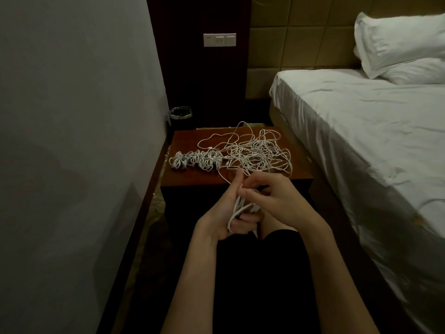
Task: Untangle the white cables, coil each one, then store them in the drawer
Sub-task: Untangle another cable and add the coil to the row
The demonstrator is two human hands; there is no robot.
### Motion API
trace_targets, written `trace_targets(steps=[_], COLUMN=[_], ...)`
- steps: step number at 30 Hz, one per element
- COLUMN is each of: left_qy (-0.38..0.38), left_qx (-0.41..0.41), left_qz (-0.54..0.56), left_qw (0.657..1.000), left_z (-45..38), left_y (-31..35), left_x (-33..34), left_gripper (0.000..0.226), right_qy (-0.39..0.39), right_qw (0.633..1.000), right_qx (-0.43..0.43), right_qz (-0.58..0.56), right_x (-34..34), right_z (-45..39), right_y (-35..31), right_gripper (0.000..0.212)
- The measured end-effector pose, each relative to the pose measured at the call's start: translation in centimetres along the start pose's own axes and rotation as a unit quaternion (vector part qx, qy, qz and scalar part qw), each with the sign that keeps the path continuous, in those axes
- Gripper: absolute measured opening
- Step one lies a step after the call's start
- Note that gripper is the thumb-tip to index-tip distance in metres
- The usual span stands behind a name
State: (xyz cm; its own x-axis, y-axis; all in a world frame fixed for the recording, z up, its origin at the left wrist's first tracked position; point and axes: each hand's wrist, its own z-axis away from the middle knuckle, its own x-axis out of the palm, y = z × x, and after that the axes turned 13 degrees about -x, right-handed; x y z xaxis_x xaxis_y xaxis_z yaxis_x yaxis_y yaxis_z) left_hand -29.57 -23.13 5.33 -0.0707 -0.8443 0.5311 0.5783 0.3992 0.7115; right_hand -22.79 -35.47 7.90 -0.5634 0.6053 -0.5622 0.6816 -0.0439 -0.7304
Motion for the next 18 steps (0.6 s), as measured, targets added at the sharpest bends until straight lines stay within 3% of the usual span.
trace_targets(steps=[4,8,11,14,18], left_qy=[0.046,0.147,0.181,0.188,0.245], left_qx=[0.016,0.077,0.040,0.013,0.068], left_qz=[-0.007,-0.060,-0.099,-0.092,-0.074], left_qw=[0.999,0.984,0.978,0.978,0.964], left_z=[-0.5,-2.2,-2.8,-3.3,-3.7], left_y=[-0.3,-0.2,-0.3,-0.4,-0.4], left_x=[0.1,0.7,1.5,2.1,1.4], left_gripper=[0.077,0.080,0.067,0.056,0.042], right_qy=[0.117,0.227,0.294,0.312,0.308], right_qw=[0.989,0.960,0.938,0.930,0.937], right_qx=[0.009,0.027,0.037,0.019,-0.002], right_qz=[0.092,0.162,0.181,0.191,0.165], right_x=[2.1,2.4,1.1,0.6,0.8], right_z=[-0.6,-0.5,0.0,0.2,0.1], right_y=[0.6,1.2,2.1,2.5,2.3], right_gripper=[0.048,0.049,0.050,0.050,0.044])
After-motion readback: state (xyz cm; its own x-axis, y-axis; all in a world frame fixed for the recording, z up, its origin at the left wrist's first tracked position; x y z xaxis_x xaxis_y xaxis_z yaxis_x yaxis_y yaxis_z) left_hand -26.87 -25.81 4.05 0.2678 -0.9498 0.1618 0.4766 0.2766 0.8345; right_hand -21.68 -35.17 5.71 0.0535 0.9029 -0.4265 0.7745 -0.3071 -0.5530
